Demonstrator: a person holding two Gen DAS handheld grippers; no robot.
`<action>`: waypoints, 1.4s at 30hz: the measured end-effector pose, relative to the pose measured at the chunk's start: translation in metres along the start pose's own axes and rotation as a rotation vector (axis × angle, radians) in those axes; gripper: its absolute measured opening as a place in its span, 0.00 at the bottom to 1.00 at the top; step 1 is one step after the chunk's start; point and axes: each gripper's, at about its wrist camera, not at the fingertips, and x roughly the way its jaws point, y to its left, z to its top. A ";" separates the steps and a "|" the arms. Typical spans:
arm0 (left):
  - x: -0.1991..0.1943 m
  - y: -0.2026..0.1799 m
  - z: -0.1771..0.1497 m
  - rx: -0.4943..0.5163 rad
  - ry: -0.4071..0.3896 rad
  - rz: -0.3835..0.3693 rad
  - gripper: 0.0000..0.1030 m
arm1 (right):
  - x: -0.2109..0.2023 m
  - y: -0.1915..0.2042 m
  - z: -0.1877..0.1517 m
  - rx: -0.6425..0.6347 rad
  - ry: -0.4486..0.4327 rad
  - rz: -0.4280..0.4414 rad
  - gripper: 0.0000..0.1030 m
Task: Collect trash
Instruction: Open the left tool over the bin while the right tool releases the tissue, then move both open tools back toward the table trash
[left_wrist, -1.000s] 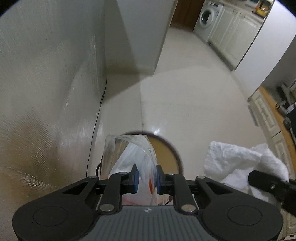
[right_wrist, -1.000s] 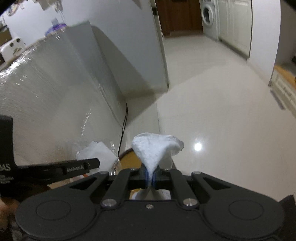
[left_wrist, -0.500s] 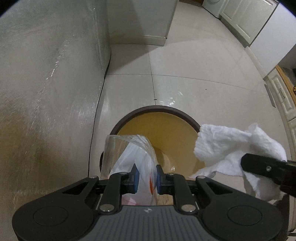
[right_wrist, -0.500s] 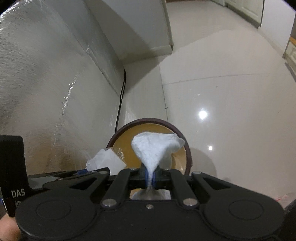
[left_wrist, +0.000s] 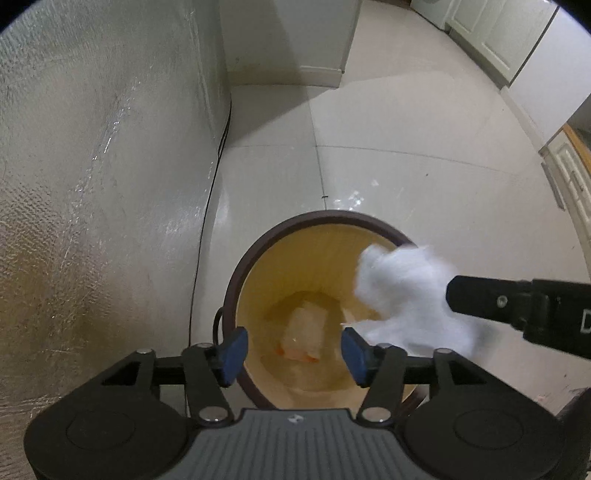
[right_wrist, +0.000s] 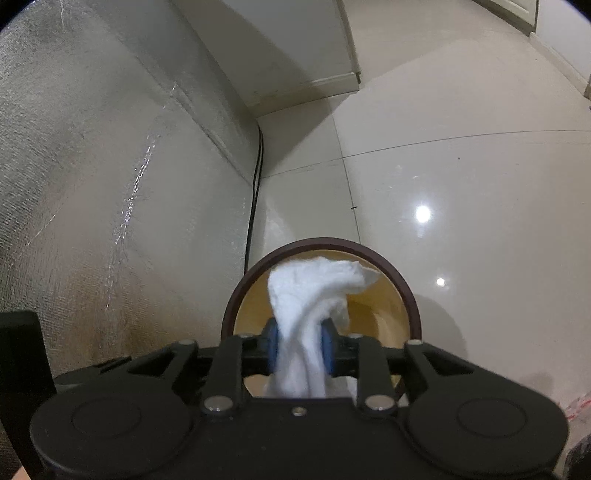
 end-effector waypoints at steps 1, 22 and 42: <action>-0.001 0.000 -0.002 0.001 0.004 0.002 0.59 | 0.000 0.000 -0.001 -0.006 -0.002 -0.004 0.26; -0.025 0.015 -0.018 -0.027 0.063 0.054 0.76 | -0.016 -0.027 -0.022 -0.034 0.010 -0.072 0.55; -0.076 0.025 -0.039 -0.039 0.045 0.089 1.00 | -0.054 -0.028 -0.051 -0.107 -0.054 -0.177 1.00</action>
